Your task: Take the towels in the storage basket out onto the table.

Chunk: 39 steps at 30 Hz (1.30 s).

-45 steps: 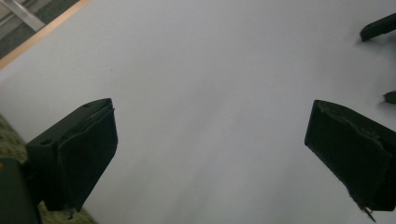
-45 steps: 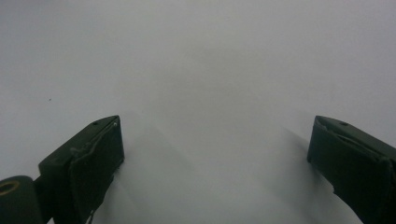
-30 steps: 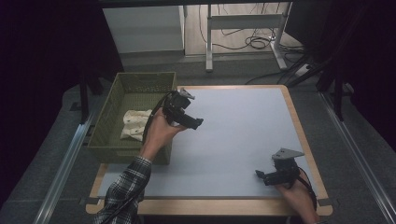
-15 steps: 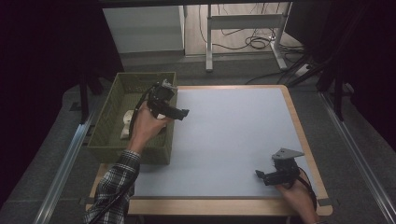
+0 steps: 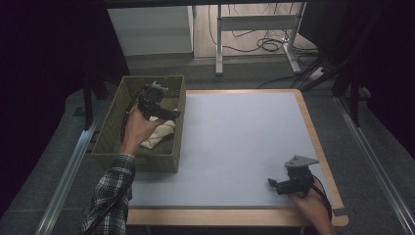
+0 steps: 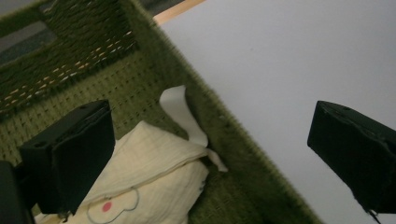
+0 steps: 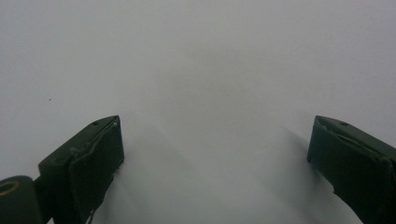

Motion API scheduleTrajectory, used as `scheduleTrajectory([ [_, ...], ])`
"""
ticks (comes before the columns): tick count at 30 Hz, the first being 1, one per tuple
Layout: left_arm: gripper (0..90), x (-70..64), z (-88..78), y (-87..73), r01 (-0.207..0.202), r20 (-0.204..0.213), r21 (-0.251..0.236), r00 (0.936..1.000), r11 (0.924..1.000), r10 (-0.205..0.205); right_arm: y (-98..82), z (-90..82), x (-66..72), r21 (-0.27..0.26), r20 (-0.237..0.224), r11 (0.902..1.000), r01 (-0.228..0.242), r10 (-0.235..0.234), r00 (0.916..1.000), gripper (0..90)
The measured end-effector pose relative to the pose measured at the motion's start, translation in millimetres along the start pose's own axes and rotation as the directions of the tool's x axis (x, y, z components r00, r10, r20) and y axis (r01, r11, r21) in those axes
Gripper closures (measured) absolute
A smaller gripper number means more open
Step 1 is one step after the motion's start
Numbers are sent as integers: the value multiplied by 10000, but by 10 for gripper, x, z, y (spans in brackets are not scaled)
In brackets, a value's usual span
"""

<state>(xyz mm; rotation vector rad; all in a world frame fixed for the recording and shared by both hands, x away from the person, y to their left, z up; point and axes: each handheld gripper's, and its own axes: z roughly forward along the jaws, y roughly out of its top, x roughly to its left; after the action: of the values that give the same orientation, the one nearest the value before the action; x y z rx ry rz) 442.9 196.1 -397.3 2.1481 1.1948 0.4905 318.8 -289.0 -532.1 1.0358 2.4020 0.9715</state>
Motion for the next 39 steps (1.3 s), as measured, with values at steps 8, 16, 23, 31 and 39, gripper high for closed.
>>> scheduleTrajectory([
  [8,13,251,154,-173,502,-372,619,9982,9968,-480,0,0,0,-1,-2,10000,-2,2,10000,38],
  [16,13,515,296,-330,1009,-612,1217,9937,9874,-940,0,0,0,-4,-4,10000,0,0,10000,38],
  [23,13,675,467,-446,1316,-915,2169,9893,9673,-1141,0,0,0,-5,-5,10000,-4,4,10000,38],
  [31,13,796,715,-553,2080,-1010,3542,9778,9118,-1838,0,0,0,-7,-11,10000,-6,6,10000,38],
  [39,66,833,923,-658,2346,-1111,5058,9720,8302,-2069,0,0,-1,-8,-15,10000,-6,6,10000,38],
])
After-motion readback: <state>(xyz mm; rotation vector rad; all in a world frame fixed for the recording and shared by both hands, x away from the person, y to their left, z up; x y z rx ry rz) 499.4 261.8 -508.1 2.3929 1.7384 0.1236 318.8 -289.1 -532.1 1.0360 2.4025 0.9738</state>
